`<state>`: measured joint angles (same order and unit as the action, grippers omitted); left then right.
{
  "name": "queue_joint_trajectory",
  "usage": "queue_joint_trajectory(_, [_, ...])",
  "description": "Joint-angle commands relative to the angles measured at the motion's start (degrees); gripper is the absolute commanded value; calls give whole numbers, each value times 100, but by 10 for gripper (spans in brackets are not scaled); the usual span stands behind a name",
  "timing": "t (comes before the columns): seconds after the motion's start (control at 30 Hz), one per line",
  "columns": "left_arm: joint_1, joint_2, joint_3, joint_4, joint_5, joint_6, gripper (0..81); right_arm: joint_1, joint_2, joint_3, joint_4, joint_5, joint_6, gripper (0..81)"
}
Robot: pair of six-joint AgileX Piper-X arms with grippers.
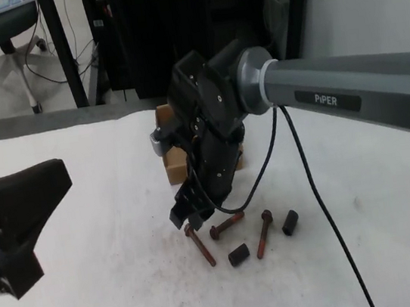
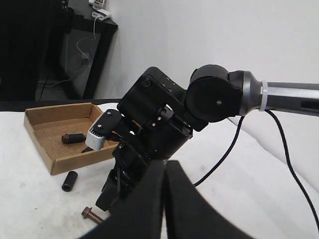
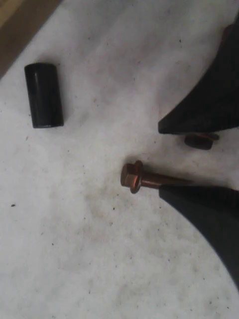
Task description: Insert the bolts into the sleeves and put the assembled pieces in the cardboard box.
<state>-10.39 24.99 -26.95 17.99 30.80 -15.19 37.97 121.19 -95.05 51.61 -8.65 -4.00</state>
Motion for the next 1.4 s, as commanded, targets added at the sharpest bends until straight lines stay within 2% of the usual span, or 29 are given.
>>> queue_joint_trajectory(0.0, [20, -52, -54, -17, -37, 104, 3, -46, -45, -57, -130, 100, -118, 319])
queue_joint_trajectory(0.43, [20, -52, -54, 206, -161, 449, 3, 112, -45, -57, -160, -26, -104, 319])
queue_joint_trajectory(1.1, [20, -52, -54, 281, -161, 456, 3, 215, 352, -57, 47, 14, -104, 319])
queue_joint_trajectory(1.37, [20, -52, -54, 281, -161, 456, 3, 215, 384, -57, -338, 14, -104, 319])
